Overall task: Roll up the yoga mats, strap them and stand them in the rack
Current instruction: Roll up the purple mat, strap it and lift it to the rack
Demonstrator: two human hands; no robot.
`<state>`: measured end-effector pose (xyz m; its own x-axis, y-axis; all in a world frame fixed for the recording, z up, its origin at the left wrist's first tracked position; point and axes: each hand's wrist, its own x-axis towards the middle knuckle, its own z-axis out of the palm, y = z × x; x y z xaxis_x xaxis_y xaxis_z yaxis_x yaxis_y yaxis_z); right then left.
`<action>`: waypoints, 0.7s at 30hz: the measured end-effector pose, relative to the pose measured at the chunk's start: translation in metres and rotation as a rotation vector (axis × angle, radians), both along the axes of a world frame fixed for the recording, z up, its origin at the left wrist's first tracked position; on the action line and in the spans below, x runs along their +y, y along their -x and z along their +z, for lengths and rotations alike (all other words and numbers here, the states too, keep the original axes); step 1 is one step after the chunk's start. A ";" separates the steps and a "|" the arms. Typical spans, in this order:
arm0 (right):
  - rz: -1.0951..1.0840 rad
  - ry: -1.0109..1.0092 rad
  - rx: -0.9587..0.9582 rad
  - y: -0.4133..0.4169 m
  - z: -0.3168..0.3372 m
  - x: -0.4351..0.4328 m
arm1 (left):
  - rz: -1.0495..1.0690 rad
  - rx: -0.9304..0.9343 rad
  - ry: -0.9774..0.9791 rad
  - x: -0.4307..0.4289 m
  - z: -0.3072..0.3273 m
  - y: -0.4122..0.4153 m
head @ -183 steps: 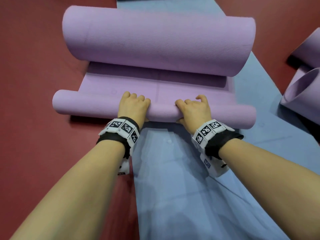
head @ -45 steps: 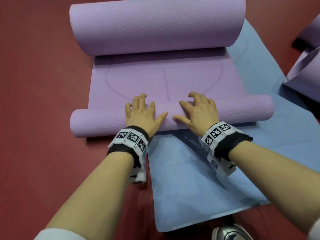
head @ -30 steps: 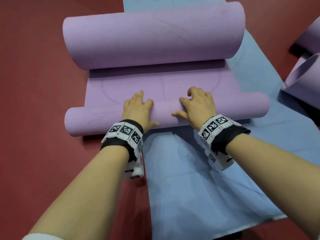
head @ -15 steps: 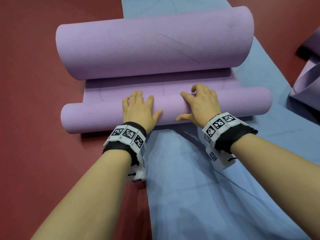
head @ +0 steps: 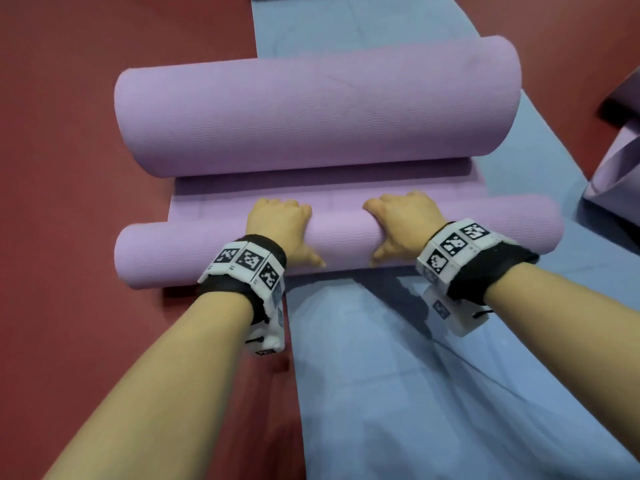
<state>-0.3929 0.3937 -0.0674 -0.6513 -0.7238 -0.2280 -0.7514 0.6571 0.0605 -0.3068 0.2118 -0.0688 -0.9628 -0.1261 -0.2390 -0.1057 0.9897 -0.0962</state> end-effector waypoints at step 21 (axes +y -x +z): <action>-0.092 0.137 0.006 -0.052 -0.011 0.041 | -0.042 0.416 -0.032 0.017 -0.026 -0.071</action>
<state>-0.3404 0.4345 -0.0786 -0.7172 -0.6851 -0.1276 -0.6877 0.7254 -0.0297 -0.2359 0.2288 -0.0949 -0.9822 -0.0834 0.1686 -0.0885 0.9958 -0.0229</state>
